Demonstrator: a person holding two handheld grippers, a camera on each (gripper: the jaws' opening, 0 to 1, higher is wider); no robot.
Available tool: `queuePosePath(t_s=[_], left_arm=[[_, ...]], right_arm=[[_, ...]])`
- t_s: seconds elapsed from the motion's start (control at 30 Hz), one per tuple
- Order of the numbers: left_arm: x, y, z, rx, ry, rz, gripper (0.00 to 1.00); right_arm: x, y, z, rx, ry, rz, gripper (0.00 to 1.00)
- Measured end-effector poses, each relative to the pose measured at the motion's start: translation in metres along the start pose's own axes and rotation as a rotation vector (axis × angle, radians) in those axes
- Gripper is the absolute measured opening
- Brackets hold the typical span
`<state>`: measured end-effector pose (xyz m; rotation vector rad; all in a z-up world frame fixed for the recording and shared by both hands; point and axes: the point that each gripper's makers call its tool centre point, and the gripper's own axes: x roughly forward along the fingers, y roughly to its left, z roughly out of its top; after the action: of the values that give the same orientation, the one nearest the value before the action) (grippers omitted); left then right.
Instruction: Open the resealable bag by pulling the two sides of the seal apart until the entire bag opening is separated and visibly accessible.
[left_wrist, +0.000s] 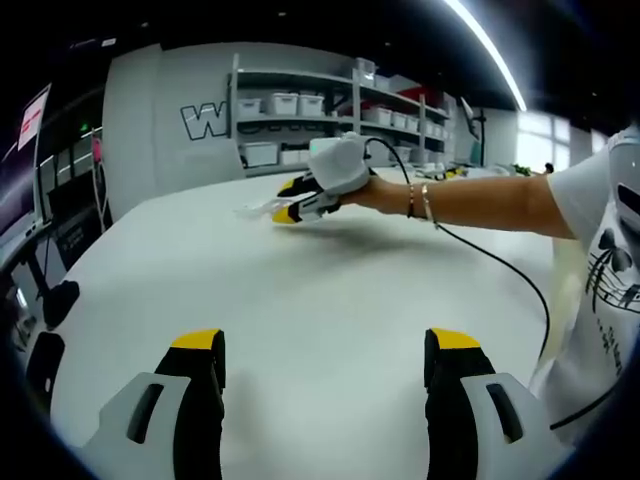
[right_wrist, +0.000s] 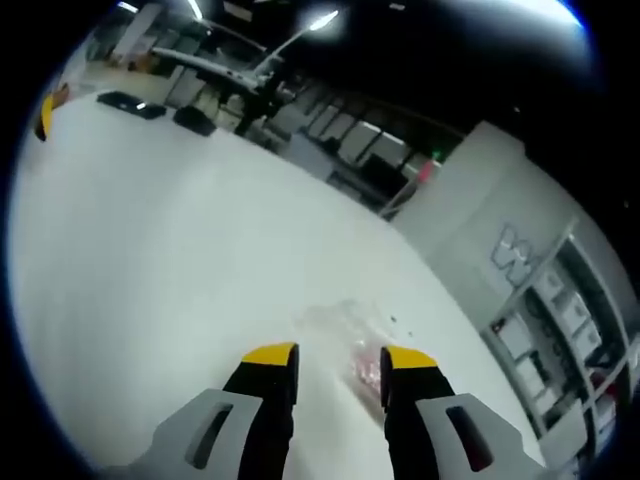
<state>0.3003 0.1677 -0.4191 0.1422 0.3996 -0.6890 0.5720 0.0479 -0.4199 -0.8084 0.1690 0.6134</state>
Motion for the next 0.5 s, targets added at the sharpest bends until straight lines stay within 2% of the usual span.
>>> queuePosePath(t_s=[0.5], left_arm=[[-0.0006, 0.0012, 0.0003, -0.002, -0.006, -0.001, 0.81]], right_arm=[[0.0090, -0.0060, -0.0045, -0.054, 0.031, -0.015, 0.30]])
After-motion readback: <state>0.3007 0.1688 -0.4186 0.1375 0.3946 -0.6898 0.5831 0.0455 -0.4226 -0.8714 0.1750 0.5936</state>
